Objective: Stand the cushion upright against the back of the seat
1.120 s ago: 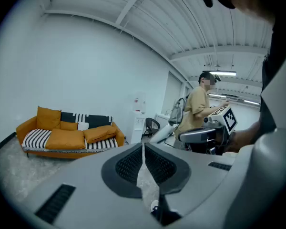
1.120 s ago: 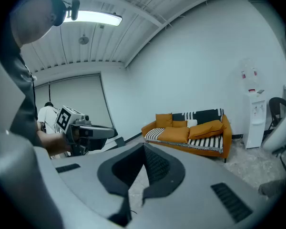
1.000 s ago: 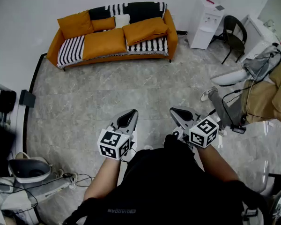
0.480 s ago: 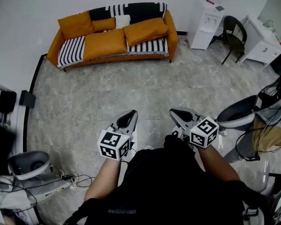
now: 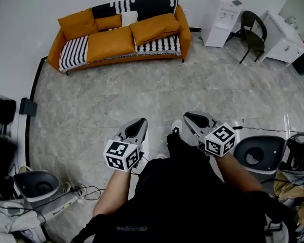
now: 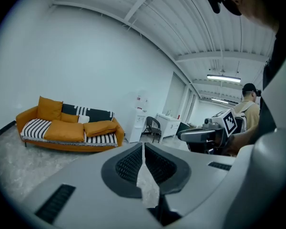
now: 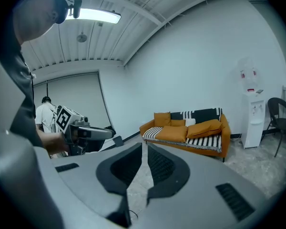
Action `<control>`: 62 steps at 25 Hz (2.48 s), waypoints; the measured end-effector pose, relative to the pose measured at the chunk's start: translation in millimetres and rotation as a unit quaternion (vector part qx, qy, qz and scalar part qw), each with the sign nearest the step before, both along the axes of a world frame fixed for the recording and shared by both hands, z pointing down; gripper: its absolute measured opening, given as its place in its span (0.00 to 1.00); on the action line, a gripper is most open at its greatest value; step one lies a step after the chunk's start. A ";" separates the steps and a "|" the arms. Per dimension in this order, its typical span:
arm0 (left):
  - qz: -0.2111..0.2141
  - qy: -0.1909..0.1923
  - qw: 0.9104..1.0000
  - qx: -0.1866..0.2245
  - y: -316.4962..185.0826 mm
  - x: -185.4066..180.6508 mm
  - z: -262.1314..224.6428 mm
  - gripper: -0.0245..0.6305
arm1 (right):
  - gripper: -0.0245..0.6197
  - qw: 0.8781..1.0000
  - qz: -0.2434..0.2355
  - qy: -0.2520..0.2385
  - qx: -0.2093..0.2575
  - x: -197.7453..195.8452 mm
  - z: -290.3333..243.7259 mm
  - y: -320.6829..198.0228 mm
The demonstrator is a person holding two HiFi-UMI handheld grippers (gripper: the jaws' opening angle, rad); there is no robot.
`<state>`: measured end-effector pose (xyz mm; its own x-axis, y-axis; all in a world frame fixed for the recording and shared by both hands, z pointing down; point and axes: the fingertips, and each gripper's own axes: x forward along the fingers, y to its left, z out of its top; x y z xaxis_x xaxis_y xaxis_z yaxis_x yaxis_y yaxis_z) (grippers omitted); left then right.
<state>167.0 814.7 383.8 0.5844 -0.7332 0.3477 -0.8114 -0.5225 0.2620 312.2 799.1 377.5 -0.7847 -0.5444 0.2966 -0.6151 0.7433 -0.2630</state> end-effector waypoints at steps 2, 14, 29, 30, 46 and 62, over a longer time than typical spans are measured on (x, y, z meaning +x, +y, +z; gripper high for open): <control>0.002 -0.002 1.000 0.002 -4.8 7.6 8.5 0.08 | 0.10 1.000 0.001 -0.001 0.000 4.7 10.8 -6.1; -0.001 0.010 1.000 -0.022 -108.5 1.8 9.5 0.08 | 0.10 1.000 0.012 -0.024 -0.015 0.2 15.1 -116.0; -0.012 -0.009 1.000 -0.012 -300.8 18.1 -25.0 0.08 | 0.10 0.999 0.000 -0.041 -0.008 15.0 -18.3 -306.0; -0.013 -0.010 1.000 -0.012 -310.1 18.9 -25.1 0.08 | 0.10 0.999 -0.001 -0.040 -0.009 16.2 -17.2 -314.1; 0.021 -0.031 0.998 -0.041 -380.2 46.3 1.5 0.08 | 0.10 0.998 0.035 -0.037 -0.032 55.0 7.7 -374.7; 0.012 -0.009 0.999 -0.044 -524.1 4.9 22.1 0.08 | 0.10 0.998 0.045 0.004 -0.041 27.3 22.2 -510.9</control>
